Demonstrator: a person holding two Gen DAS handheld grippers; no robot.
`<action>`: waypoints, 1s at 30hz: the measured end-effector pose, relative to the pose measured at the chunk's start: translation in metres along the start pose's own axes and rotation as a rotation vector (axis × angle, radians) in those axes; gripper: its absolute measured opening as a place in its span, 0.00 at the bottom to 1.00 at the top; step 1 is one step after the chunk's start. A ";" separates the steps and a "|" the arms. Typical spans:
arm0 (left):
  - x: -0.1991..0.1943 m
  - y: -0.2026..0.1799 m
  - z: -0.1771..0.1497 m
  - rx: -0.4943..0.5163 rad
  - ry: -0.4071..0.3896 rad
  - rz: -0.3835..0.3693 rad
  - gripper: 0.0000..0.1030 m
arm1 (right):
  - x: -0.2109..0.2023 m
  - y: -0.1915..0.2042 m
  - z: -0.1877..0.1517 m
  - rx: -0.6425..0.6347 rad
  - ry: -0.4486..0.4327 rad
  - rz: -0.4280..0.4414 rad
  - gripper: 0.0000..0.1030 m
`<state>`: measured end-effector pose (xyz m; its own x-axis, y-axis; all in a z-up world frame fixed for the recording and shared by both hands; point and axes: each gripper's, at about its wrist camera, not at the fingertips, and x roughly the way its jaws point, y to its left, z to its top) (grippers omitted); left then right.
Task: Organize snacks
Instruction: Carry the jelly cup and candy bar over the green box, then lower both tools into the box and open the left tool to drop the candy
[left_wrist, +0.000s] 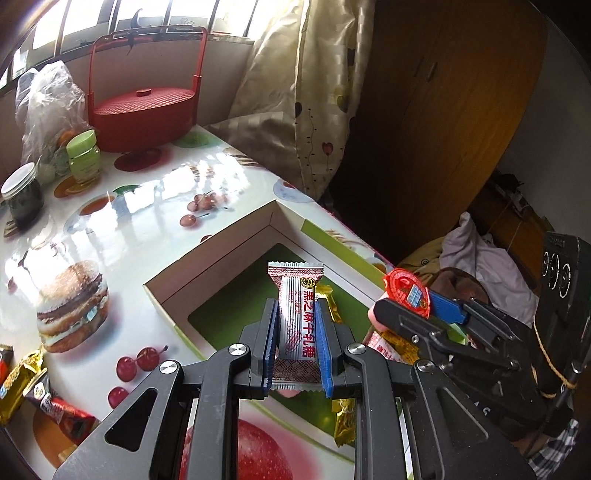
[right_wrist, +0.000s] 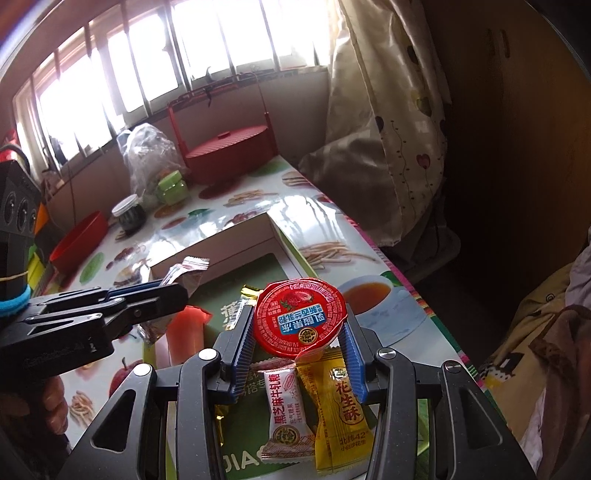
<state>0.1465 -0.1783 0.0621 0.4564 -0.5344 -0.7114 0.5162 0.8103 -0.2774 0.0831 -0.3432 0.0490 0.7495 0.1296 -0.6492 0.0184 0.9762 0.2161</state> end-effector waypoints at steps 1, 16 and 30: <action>0.001 -0.001 0.001 0.001 0.001 0.000 0.20 | 0.001 0.000 0.000 -0.001 0.000 0.000 0.41; 0.021 -0.007 0.009 0.026 0.034 0.019 0.20 | 0.015 0.005 -0.001 -0.028 0.004 -0.005 0.42; 0.028 -0.010 0.006 0.031 0.042 0.020 0.20 | 0.018 0.006 -0.007 -0.034 0.017 -0.014 0.42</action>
<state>0.1585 -0.2028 0.0485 0.4367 -0.5070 -0.7431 0.5296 0.8127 -0.2432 0.0924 -0.3341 0.0337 0.7379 0.1184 -0.6644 0.0065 0.9832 0.1824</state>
